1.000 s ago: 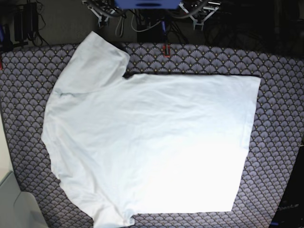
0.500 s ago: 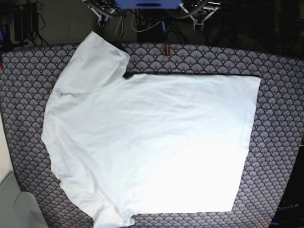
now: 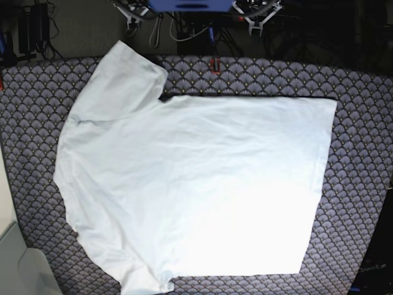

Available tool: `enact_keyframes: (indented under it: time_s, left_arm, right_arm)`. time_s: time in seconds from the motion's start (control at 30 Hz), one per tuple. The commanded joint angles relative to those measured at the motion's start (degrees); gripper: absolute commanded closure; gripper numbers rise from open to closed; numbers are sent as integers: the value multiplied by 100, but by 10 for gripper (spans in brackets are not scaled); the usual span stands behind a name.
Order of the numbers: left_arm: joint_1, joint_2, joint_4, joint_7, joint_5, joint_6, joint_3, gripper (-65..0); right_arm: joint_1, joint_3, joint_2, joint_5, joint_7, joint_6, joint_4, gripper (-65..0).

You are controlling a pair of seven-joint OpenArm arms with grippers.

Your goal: Fold the T-shirt properly

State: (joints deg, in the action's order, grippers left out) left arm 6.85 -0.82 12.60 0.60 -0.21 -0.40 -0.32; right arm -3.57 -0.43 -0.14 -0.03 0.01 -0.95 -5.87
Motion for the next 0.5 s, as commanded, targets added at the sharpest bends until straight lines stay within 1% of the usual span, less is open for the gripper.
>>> enact_keyframes:
  time_s: [0.0, 0.33, 0.4, 0.47]
  left_arm:
    - [31, -28, 19, -21, 16, 10, -8, -3]
    - [40, -37, 19, -12, 16, 10, -8, -3]
    - [93, -37, 37, -29, 16, 10, -8, -3]
    - [242, -46, 186, -65, 16, 10, -8, -3]
  right_arm:
    - [-43, 3, 1, -10, 3, 73, -7, 0]
    - [-51, 3, 1, -27, 12, 64, -24, 0]
    - [-175, 3, 1, -27, 135, 64, -191, 0]
    - [-526, -6, 10, -27, 399, 64, -640, 0]
